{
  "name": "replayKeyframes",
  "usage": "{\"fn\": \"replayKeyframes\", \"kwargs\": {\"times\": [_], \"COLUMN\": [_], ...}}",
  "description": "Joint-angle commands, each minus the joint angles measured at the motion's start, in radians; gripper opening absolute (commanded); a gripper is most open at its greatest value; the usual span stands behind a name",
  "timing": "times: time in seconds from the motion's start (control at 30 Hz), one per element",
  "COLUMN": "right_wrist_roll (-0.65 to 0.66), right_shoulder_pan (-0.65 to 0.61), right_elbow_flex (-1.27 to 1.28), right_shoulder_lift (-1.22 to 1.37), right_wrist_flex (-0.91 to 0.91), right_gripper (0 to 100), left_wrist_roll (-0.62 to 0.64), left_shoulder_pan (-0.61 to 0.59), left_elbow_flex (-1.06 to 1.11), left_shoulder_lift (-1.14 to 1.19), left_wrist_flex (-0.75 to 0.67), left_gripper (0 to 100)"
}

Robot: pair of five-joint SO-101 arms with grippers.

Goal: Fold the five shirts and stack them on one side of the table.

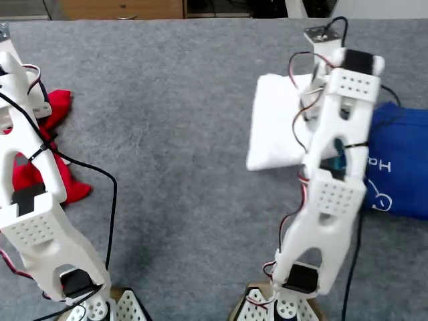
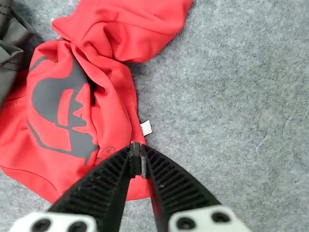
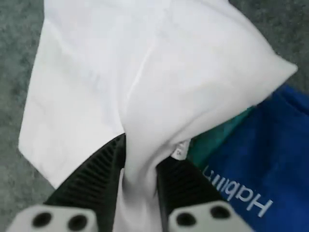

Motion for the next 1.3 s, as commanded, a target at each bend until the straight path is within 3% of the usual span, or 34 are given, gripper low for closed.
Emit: {"fn": "replayKeyframes", "kwargs": {"times": [0.0,0.4,0.97,1.27], "right_wrist_roll": [0.104,0.192,0.334,0.387], "right_shoulder_pan": [0.051,0.211,0.406,0.498], "right_elbow_flex": [0.113,0.199,0.2,0.213], "right_shoulder_lift": [-0.222,-0.455,-0.449,-0.328], "right_wrist_flex": [0.018,0.017,0.011,-0.114], "right_gripper": [0.2,0.2,0.2,0.3], "left_wrist_roll": [-0.005,-0.005,-0.006,-0.006], "left_shoulder_pan": [-0.006,-0.006,-0.005,-0.008], "left_elbow_flex": [-0.005,-0.014,-0.005,-0.005], "left_shoulder_lift": [-0.016,-0.016,-0.074,-0.074], "left_wrist_flex": [0.012,0.012,0.012,0.012], "left_gripper": [2,2,2,2]}}
